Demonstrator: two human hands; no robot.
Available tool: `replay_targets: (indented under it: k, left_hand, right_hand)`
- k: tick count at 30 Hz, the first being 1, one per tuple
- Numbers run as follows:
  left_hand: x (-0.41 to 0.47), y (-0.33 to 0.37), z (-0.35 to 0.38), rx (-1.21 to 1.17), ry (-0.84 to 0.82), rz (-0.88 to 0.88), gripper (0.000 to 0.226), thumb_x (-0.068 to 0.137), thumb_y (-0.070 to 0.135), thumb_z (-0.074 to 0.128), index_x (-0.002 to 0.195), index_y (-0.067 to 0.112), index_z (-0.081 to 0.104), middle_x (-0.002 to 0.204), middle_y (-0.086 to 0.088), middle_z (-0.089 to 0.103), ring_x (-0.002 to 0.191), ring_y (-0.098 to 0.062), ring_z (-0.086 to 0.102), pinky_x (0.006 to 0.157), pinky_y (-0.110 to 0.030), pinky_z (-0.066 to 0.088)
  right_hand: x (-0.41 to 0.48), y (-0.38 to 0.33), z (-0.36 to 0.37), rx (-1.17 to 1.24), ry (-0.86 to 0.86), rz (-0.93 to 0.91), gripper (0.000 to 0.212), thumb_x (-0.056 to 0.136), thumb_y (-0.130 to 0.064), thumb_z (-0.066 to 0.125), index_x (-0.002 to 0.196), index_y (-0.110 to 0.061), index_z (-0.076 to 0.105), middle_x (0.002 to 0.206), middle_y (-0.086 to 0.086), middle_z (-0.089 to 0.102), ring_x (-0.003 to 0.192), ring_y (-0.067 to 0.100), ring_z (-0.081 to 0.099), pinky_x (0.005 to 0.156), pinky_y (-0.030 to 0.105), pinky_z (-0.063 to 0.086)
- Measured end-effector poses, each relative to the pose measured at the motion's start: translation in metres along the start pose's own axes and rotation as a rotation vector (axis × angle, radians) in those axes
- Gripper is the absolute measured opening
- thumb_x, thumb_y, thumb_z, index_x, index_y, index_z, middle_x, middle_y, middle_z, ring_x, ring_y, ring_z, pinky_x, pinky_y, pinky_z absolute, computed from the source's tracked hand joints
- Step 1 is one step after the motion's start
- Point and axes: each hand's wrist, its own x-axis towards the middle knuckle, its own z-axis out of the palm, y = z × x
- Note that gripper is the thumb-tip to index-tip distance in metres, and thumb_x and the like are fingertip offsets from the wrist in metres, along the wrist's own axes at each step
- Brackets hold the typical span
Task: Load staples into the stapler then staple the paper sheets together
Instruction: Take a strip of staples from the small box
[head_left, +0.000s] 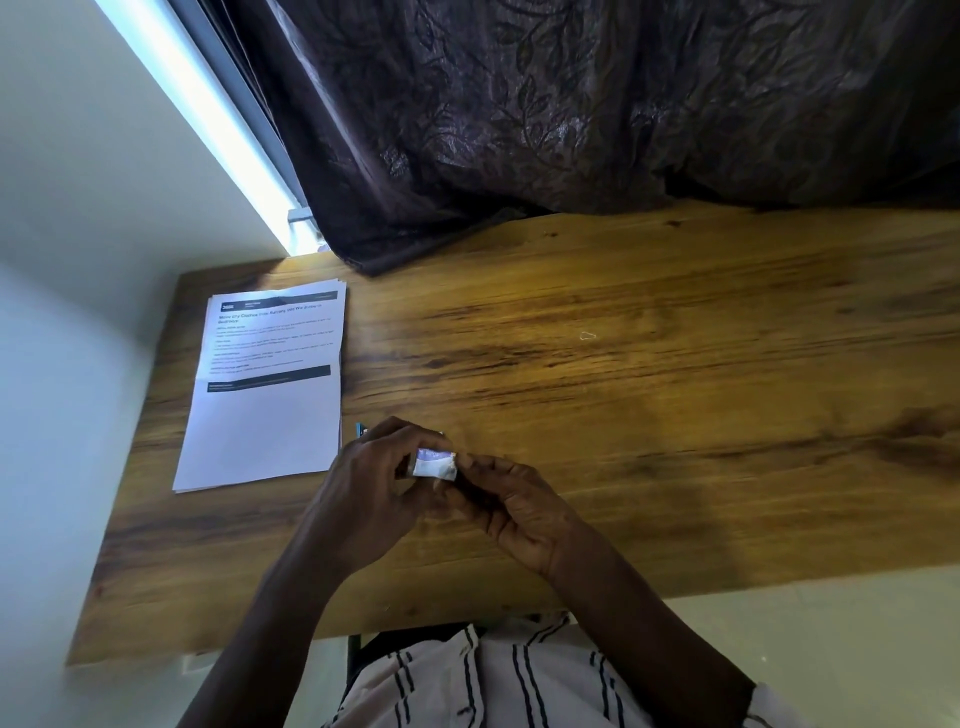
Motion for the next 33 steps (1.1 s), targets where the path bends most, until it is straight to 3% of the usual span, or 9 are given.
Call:
replay_targets:
  k: [3, 7, 11, 15, 19, 22, 27, 33]
  left_hand:
    - [-0.002, -0.006, 0.002, -0.058, 0.045, -0.039, 0.040, 0.080, 0.006, 0.084, 0.112, 0.028, 0.075, 0.109, 0.018, 0.068, 0.094, -0.001, 0.068, 0.076, -0.019, 0.058]
    - [-0.007, -0.013, 0.008, -0.159, 0.079, -0.118, 0.043, 0.080, 0.005, 0.084, 0.111, 0.033, 0.074, 0.105, 0.018, 0.071, 0.094, -0.002, 0.072, 0.078, -0.016, 0.057]
    - [-0.012, -0.023, 0.017, -0.281, 0.084, -0.218, 0.042, 0.079, 0.000, 0.084, 0.110, 0.026, 0.074, 0.097, 0.014, 0.077, 0.088, 0.000, 0.075, 0.073, -0.012, 0.055]
    - [-0.015, -0.035, 0.027, -0.415, 0.074, -0.253, 0.042, 0.078, 0.005, 0.088, 0.112, 0.024, 0.074, 0.101, 0.009, 0.079, 0.095, -0.009, 0.076, 0.082, -0.032, 0.063]
    - [-0.017, -0.040, 0.038, -0.679, 0.089, -0.295, 0.041, 0.072, 0.024, 0.093, 0.109, 0.024, 0.076, 0.110, -0.005, 0.077, 0.103, -0.025, 0.075, 0.090, -0.055, 0.061]
    - [-0.020, -0.043, 0.045, -0.838, 0.102, -0.298, 0.043, 0.067, 0.032, 0.090, 0.108, 0.023, 0.078, 0.111, -0.013, 0.076, 0.105, -0.034, 0.072, 0.093, -0.062, 0.055]
    - [-0.024, -0.045, 0.049, -0.989, 0.035, -0.322, 0.048, 0.069, 0.027, 0.089, 0.113, 0.012, 0.075, 0.114, -0.018, 0.073, 0.104, -0.032, 0.068, 0.093, -0.058, 0.053]
    - [-0.025, -0.043, 0.055, -1.049, 0.065, -0.318, 0.047, 0.065, 0.025, 0.090, 0.109, 0.016, 0.074, 0.112, -0.017, 0.072, 0.101, -0.028, 0.068, 0.088, -0.050, 0.055]
  right_hand:
    - [0.003, 0.001, -0.002, 0.020, -0.001, -0.032, 0.027, 0.079, -0.014, 0.074, 0.098, 0.003, 0.077, 0.107, 0.028, 0.074, 0.089, 0.027, 0.076, 0.083, 0.032, 0.061]
    - [-0.002, -0.003, -0.002, -0.049, -0.002, -0.099, 0.011, 0.087, -0.011, 0.070, 0.086, -0.002, 0.076, 0.093, 0.022, 0.077, 0.078, 0.024, 0.078, 0.073, 0.029, 0.064]
    - [-0.003, -0.002, -0.003, -0.223, 0.066, -0.210, 0.018, 0.092, -0.010, 0.071, 0.102, 0.005, 0.069, 0.099, 0.022, 0.077, 0.087, 0.032, 0.078, 0.077, 0.033, 0.064]
    - [0.001, 0.004, -0.007, -0.536, 0.179, -0.406, 0.011, 0.090, -0.015, 0.077, 0.096, -0.006, 0.077, 0.095, 0.011, 0.079, 0.093, 0.028, 0.076, 0.086, 0.044, 0.063]
    - [0.001, 0.002, -0.005, -0.811, 0.233, -0.543, 0.003, 0.089, -0.022, 0.078, 0.090, -0.019, 0.078, 0.088, -0.001, 0.078, 0.085, 0.014, 0.075, 0.079, 0.038, 0.064]
    - [0.001, -0.004, -0.004, -1.012, 0.269, -0.582, 0.008, 0.090, -0.029, 0.077, 0.092, -0.021, 0.077, 0.085, -0.006, 0.077, 0.080, 0.007, 0.074, 0.074, 0.034, 0.064]
    - [-0.001, -0.013, 0.000, -1.180, 0.284, -0.559, 0.012, 0.092, -0.032, 0.073, 0.095, -0.021, 0.075, 0.087, -0.005, 0.077, 0.078, 0.007, 0.074, 0.073, 0.040, 0.065]
    - [-0.006, -0.012, 0.004, -1.246, 0.287, -0.627, 0.007, 0.093, -0.029, 0.072, 0.094, -0.023, 0.075, 0.086, -0.010, 0.075, 0.081, 0.001, 0.070, 0.077, 0.029, 0.061]
